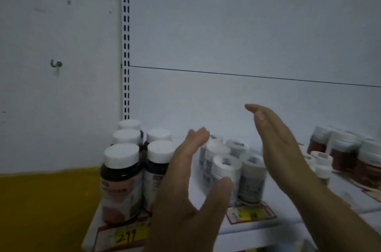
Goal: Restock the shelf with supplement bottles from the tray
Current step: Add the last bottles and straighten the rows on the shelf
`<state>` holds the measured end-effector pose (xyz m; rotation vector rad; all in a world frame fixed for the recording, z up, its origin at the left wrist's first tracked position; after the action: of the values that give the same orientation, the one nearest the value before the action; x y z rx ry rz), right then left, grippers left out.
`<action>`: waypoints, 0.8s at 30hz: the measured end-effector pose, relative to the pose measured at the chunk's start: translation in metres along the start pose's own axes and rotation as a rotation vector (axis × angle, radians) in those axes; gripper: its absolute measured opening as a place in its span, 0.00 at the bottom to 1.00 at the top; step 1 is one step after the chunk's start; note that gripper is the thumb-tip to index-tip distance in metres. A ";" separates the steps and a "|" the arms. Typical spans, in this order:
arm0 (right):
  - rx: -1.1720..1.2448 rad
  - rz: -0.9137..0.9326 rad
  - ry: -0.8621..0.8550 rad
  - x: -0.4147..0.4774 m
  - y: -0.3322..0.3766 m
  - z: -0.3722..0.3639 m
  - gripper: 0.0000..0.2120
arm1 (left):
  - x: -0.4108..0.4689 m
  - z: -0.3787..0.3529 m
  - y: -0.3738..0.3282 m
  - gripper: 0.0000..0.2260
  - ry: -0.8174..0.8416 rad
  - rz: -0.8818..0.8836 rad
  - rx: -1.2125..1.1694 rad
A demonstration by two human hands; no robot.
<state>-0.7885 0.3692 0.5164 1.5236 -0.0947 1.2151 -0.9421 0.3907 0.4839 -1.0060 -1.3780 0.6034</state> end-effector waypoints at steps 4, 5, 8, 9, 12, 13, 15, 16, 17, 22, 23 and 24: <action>0.087 -0.136 0.019 -0.010 -0.050 0.003 0.16 | 0.003 -0.015 0.033 0.30 -0.150 -0.004 0.096; 0.130 -0.198 0.055 -0.013 -0.062 -0.001 0.18 | 0.012 -0.024 0.045 0.33 -0.108 0.023 0.159; 0.310 -0.378 0.199 -0.023 -0.089 -0.013 0.17 | 0.025 -0.032 0.072 0.40 -0.056 0.130 0.235; 0.343 -0.411 0.246 -0.024 -0.094 -0.016 0.14 | 0.022 -0.035 0.079 0.43 -0.019 0.134 0.254; 0.319 -0.368 0.348 -0.024 -0.100 -0.019 0.12 | 0.019 -0.040 0.087 0.52 0.025 0.170 0.229; 0.312 -0.361 0.358 -0.024 -0.101 -0.019 0.13 | 0.020 -0.042 0.088 0.52 0.024 0.183 0.183; 0.333 -0.412 0.350 -0.023 -0.106 -0.019 0.15 | 0.021 -0.046 0.089 0.51 0.042 0.167 0.150; 0.349 -0.441 0.335 -0.022 -0.108 -0.019 0.15 | 0.021 -0.047 0.090 0.50 0.044 0.142 0.172; 0.362 -0.455 0.319 -0.021 -0.109 -0.019 0.16 | 0.022 -0.047 0.091 0.49 0.041 0.121 0.199; 0.339 -0.459 0.268 -0.020 -0.115 -0.017 0.19 | 0.019 -0.049 0.093 0.38 0.030 0.092 0.265; 0.345 -0.463 0.271 -0.020 -0.115 -0.017 0.19 | 0.020 -0.050 0.093 0.37 0.023 0.086 0.280; 0.362 -0.474 0.272 -0.020 -0.115 -0.018 0.19 | 0.020 -0.050 0.093 0.38 0.016 0.087 0.296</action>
<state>-0.7364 0.4145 0.4209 1.5501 0.6629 1.0724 -0.8724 0.4410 0.4201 -0.8316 -1.1935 0.8360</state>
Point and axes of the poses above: each hand's wrist, its own x-axis towards the middle knuckle, its own z-axis out of the back of the hand, y = z × x, the point moved 7 cm from there along x, towards the middle knuckle, and after that the axes turned 15 degrees about -y, right-handed, at the moved point
